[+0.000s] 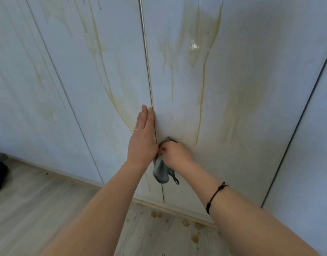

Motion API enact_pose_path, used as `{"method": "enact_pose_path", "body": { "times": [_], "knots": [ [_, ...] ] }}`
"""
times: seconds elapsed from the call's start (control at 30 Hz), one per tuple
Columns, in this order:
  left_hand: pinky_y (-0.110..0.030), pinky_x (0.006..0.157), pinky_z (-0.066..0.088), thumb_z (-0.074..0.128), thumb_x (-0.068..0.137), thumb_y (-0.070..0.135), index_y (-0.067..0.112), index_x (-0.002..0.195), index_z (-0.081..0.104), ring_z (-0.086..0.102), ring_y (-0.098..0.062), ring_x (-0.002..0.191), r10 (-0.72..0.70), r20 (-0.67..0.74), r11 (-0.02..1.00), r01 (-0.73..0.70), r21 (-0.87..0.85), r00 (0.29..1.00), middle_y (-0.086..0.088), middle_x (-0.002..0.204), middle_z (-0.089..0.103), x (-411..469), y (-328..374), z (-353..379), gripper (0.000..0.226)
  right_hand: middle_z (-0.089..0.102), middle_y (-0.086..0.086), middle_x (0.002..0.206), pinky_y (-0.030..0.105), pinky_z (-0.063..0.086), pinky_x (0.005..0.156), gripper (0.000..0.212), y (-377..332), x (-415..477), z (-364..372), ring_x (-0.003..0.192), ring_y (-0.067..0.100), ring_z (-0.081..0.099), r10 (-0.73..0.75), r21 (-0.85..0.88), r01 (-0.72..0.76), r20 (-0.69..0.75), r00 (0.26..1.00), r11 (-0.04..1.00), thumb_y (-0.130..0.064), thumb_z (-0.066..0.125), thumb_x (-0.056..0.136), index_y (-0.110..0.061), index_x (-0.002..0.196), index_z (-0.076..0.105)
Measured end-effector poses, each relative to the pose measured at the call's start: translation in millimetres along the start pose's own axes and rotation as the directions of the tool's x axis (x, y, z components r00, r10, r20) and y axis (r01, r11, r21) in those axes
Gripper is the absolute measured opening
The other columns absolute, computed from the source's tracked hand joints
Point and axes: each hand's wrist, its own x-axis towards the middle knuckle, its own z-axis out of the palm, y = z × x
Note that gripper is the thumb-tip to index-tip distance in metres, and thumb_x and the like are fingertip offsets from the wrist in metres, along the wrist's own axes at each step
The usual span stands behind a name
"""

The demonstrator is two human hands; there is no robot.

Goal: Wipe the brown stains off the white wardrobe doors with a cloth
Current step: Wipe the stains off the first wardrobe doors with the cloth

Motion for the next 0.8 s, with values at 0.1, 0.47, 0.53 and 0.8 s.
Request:
{"method": "enact_pose_path", "body": {
  "times": [0.1,0.47,0.53,0.8],
  "knots": [
    [-0.032,0.082,0.055,0.053,0.088,0.004,0.03,0.161,0.005,0.008,-0.011,0.154,0.04,-0.015,0.999,-0.04,-0.013,0.999,0.014,0.167,-0.009,1,-10,6,0.09,0.059,-0.016,0.074,0.026,0.036,0.053,0.018,-20,10,-46,0.073,0.016,0.06,-0.068,0.217,0.175,-0.426,0.902,0.96,-0.029,0.041,0.093,-0.035,0.092,0.058],
    [-0.037,0.063,0.052,0.047,0.068,-0.015,0.033,0.159,-0.006,-0.002,-0.014,0.154,0.074,0.051,0.991,-0.08,0.112,0.996,0.013,0.165,-0.019,8,-29,12,0.116,0.071,0.003,0.111,0.03,0.051,0.076,0.025,19,-16,-15,0.1,0.027,0.066,0.098,-0.03,-0.099,-0.017,0.995,0.995,-0.026,0.049,0.095,-0.026,0.106,0.072],
    [-0.037,0.068,0.051,0.052,0.066,-0.01,0.028,0.16,-0.005,0.0,-0.018,0.154,0.084,0.055,0.983,-0.091,0.16,0.995,0.006,0.166,-0.017,8,-30,15,0.116,0.069,-0.007,0.093,0.025,0.043,0.061,0.023,6,-7,-48,0.082,0.019,0.062,0.04,0.126,0.0,-0.314,0.949,0.992,-0.029,0.045,0.095,-0.031,0.096,0.068],
    [-0.043,0.088,0.057,0.05,0.078,-0.006,0.018,0.16,-0.003,0.005,-0.023,0.155,0.039,-0.049,0.981,-0.029,0.192,0.998,0.0,0.168,-0.007,6,-16,27,0.101,0.072,0.006,0.111,0.029,0.049,0.074,0.021,45,-35,4,0.1,0.03,0.067,0.099,-0.176,-0.087,0.061,0.993,0.981,-0.028,0.055,0.092,-0.022,0.106,0.071]
  ]
}}
